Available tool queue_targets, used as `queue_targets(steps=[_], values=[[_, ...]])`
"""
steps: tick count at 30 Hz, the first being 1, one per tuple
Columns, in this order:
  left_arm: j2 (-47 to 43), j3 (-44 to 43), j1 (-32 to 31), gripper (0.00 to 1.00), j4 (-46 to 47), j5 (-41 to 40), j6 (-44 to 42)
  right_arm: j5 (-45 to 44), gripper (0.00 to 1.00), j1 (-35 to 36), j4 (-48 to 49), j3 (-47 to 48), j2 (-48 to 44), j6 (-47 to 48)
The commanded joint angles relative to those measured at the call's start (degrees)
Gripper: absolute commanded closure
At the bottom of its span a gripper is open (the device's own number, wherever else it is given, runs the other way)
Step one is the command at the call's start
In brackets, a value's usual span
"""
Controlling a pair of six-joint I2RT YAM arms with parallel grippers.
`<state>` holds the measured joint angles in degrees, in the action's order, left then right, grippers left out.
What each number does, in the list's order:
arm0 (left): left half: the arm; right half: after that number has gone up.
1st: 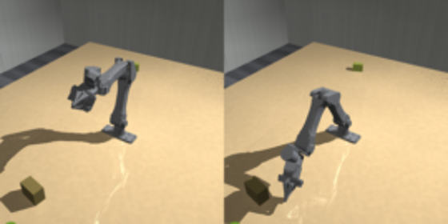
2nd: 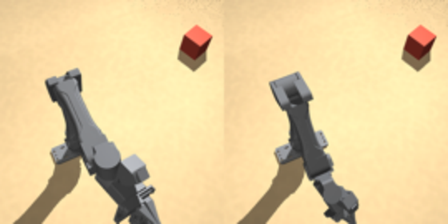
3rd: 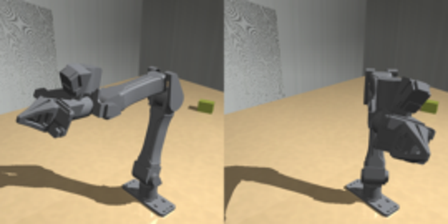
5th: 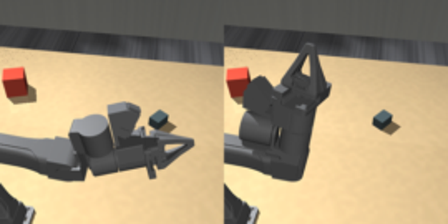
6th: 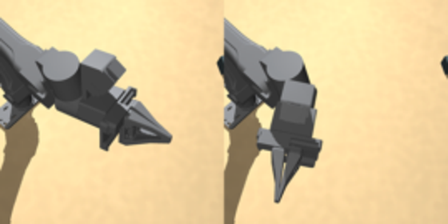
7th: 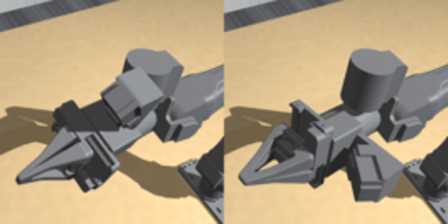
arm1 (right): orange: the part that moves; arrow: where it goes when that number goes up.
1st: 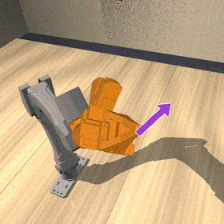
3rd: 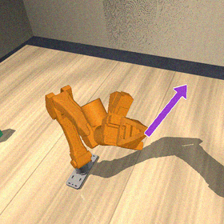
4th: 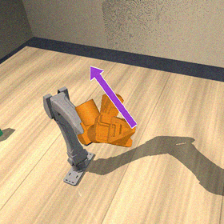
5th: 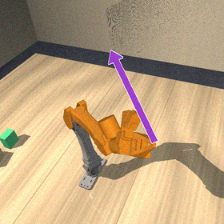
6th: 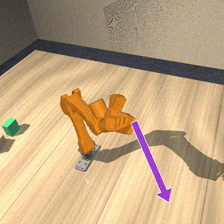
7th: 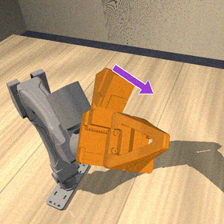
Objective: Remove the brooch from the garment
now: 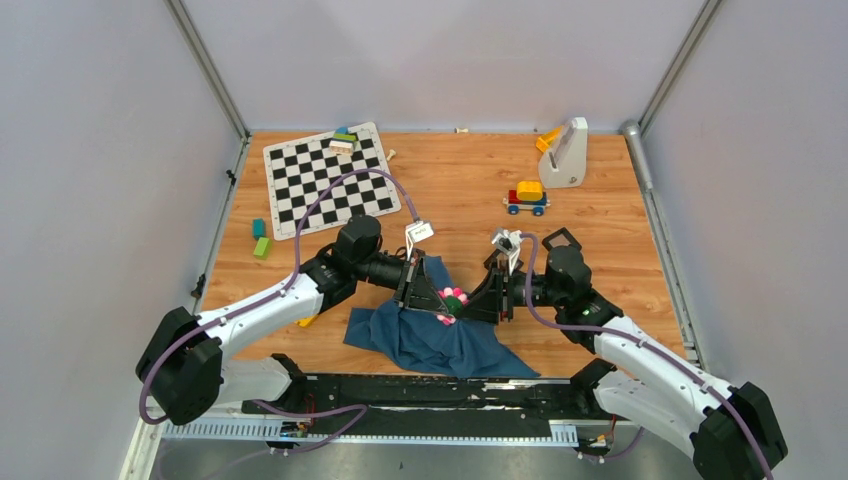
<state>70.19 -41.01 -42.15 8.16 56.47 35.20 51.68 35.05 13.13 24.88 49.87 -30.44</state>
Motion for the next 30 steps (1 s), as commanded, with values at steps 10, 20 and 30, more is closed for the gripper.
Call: queue_targets(steps=[10, 20, 30], values=[[-1.26, -2.23, -1.21, 1.00, 2.16, 0.01, -0.04, -3.24, 0.79, 0.97, 2.48, 0.46, 1.87, -1.59], [-1.18, -2.05, -1.83, 1.00, 2.79, -0.52, 0.42, -5.10, 0.82, 1.81, 1.64, 1.18, 4.54, -1.86], [-0.44, -1.63, -2.06, 1.00, 3.34, -0.95, 0.52, -4.54, 0.74, 3.67, 1.73, 2.14, 5.86, -1.86]])
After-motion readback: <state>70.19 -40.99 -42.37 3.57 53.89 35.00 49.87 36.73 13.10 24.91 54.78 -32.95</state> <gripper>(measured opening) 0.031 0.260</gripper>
